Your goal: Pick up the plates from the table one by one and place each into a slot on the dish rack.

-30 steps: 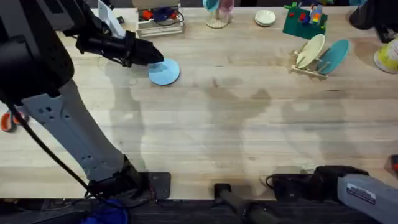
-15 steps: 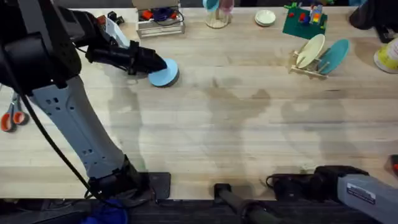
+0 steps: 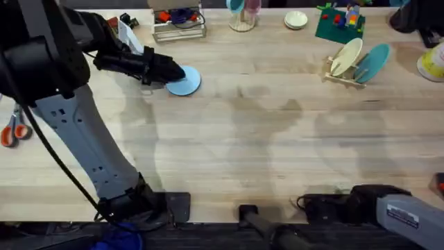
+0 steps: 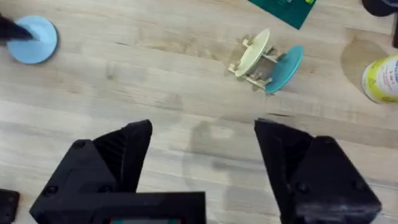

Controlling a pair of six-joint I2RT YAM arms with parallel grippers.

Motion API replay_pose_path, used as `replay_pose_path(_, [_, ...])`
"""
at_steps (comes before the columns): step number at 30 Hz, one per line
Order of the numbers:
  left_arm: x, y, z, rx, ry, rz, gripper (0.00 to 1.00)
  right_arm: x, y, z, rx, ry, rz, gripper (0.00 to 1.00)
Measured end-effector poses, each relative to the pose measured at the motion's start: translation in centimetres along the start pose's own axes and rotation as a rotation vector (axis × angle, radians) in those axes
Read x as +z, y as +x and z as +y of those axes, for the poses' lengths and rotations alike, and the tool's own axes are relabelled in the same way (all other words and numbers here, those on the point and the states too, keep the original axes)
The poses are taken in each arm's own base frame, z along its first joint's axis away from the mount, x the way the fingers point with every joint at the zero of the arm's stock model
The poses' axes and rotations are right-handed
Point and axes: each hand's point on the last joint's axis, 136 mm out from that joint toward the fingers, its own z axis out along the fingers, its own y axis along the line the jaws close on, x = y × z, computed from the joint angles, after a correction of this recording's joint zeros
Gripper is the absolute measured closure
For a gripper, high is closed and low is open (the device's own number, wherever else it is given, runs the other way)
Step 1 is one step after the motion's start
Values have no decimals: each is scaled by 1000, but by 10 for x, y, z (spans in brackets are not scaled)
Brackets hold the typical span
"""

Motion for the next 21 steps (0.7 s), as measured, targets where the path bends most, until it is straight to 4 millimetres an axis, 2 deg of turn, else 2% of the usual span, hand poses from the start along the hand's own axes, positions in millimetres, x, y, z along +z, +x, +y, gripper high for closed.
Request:
replay_pose_path(3, [-3,5,-8,-12,-6,11,961,0,0,0,0,0,0,7])
replay_pose_path(5, [-7,9,-19,-11,-12,16,961,0,0,0,0,0,0,7])
replay_pose_path(9, [-24,15,-56,41,-34,-4,960,0,0,0,0,0,0,7])
replay_pose_path(13, [-36,24,-81,81,-68,-12,961,0,0,0,0,0,0,7])
replay_pose_path(16, [-41,31,-85,57,-78,-3,961,0,0,0,0,0,0,7])
replay_pose_path(21, [-57,32,-71,27,-113,-27,961,0,0,0,0,0,0,7])
